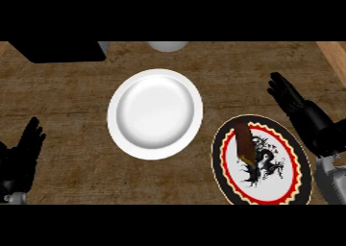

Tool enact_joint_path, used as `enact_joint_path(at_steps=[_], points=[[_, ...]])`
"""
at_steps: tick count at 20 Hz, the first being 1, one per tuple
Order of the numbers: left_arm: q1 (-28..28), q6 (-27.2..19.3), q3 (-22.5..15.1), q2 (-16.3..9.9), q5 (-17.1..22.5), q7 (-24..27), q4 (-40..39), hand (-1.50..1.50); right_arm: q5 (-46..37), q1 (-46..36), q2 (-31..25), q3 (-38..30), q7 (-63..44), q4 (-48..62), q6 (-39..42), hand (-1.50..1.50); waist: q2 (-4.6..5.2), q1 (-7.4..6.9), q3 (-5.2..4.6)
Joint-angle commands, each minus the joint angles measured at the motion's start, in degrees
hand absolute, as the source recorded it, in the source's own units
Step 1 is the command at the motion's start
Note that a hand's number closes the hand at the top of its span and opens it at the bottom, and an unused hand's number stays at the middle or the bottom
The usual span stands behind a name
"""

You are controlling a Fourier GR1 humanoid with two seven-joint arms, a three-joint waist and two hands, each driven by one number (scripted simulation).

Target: Pick the sweet potato from the plate and place it in the plate

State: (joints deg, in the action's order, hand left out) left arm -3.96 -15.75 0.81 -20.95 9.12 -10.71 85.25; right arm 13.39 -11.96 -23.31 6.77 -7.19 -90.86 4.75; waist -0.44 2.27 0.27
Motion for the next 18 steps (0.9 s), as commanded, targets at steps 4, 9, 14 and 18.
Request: enact_joint_path(at_steps=[4,9,14,18], points=[[10.57,3.5,-4.28,-1.23,-3.99,3.13,1.98,0.0,-8.96,-9.25,12.71,0.83,-6.67,0.33,-21.27,-1.5,0.54,-1.74,-0.4],[12.11,5.69,-7.26,-1.07,-4.51,2.9,3.77,0.0,-35.07,-10.11,-7.63,13.01,-7.88,6.44,-14.55,1.5,0.61,-1.96,-1.7],[18.73,7.08,-7.18,0.89,-4.16,3.24,-1.93,0.0,-44.41,-5.27,18.18,19.14,-13.3,11.81,-39.81,-1.5,0.75,-1.83,-0.34],[18.34,6.26,-7.59,2.67,-5.66,4.04,-2.61,0.0,-56.7,-1.16,14.98,22.65,-18.6,10.27,-41.31,-1.5,0.37,-1.68,-0.33]])
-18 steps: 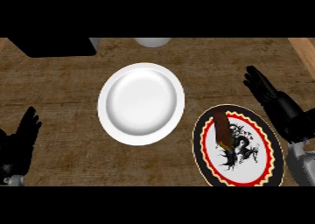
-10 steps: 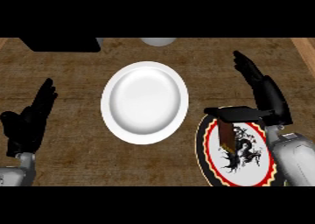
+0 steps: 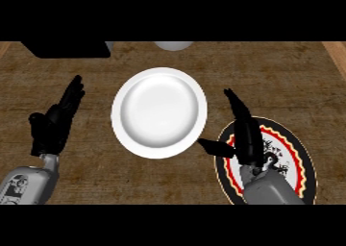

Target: Pick the sweet potato from the plate and place it in the plate

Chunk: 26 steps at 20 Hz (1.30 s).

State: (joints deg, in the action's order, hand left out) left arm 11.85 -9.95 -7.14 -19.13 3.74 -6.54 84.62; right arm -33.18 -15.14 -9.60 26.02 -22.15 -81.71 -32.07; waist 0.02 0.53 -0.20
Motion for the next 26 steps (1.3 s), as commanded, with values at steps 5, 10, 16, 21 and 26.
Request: enact_joint_path(at_steps=[5,10,16,21,26], points=[[3.17,1.16,1.18,0.91,-0.25,0.03,-2.74,0.0,-26.89,0.41,0.09,5.59,-19.12,-10.17,2.06,-1.5,-0.35,0.44,0.09],[3.0,0.78,1.19,1.46,-1.41,1.69,-4.48,0.0,-27.22,1.35,-4.36,4.99,-31.83,-23.25,23.78,-1.5,-0.42,1.05,0.02],[0.32,0.64,0.47,2.46,-1.72,2.61,-3.01,0.0,-19.96,-2.96,-1.82,3.01,-45.61,-27.97,46.05,-1.5,-0.31,0.05,0.05],[2.4,2.46,1.66,1.26,-1.44,2.34,-4.86,0.0,-15.72,-7.06,0.13,-1.46,-51.23,-27.03,55.72,-1.5,-0.12,-0.18,0.07],[3.29,3.7,3.36,0.53,-0.61,1.44,-4.3,0.0,-14.64,-4.19,0.13,-4.65,-47.54,-24.34,53.85,-1.5,-0.06,-0.4,0.17]])
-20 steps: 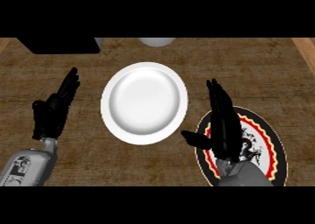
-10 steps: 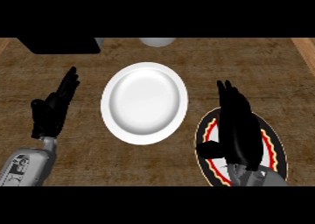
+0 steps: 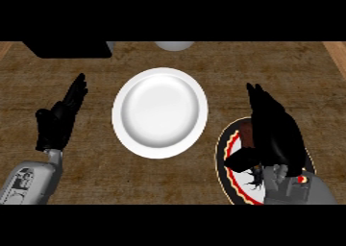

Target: Pick the sweet potato from the plate and place it in the plate

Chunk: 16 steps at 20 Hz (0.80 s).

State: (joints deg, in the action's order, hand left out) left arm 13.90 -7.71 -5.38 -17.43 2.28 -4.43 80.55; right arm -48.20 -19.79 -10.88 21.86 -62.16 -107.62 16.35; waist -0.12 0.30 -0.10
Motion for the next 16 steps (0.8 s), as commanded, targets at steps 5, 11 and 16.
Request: enact_joint_path(at_steps=[5,11,16], points=[[1.3,0.2,-0.01,1.06,-1.24,-1.96,0.73,0.0,-0.4,0.97,2.6,-2.1,-4.53,5.51,5.76,-1.5,0.07,-0.41,0.09],[-2.84,1.95,1.24,-0.04,-0.71,0.43,2.71,0.0,-0.71,5.69,0.46,-4.19,1.44,11.53,6.08,-1.5,0.11,-0.55,0.09],[4.4,2.74,3.47,0.92,-1.25,0.12,-4.32,0.0,-1.77,5.72,2.22,-5.95,2.54,12.47,6.62,-1.5,0.21,0.08,0.08]])
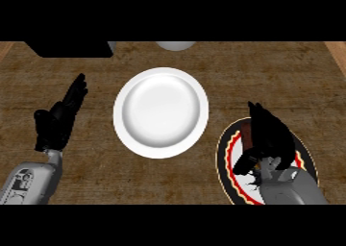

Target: Pick the sweet potato from the plate and place it in the plate

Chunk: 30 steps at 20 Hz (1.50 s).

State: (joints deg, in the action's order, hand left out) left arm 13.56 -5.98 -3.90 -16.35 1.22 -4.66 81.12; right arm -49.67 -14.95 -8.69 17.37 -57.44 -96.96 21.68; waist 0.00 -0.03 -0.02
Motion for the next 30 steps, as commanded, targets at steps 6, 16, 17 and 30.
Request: enact_joint_path(at_steps=[6,16,17,30], points=[[-2.33,1.47,1.55,0.88,-1.7,0.89,1.54,0.0,-1.88,4.24,1.39,-1.99,-2.73,-1.92,3.89,-1.5,-0.1,0.14,0.01],[0.52,1.42,2.0,3.84,-3.89,-3.93,3.53,0.0,-7.87,-0.42,0.48,-5.06,9.57,12.98,-4.62,1.5,-0.01,-0.17,0.03],[1.49,1.59,2.75,3.8,-4.44,-1.26,-0.3,0.0,-7.56,2.55,-1.98,-6.24,12.8,12.21,-6.17,1.5,0.02,0.05,0.02],[1.15,3.95,4.35,4.5,-5.18,-1.27,0.21,0.0,-4.53,6.28,-8.09,-9.2,28.03,7.97,-6.9,1.5,0.0,0.13,0.05]])
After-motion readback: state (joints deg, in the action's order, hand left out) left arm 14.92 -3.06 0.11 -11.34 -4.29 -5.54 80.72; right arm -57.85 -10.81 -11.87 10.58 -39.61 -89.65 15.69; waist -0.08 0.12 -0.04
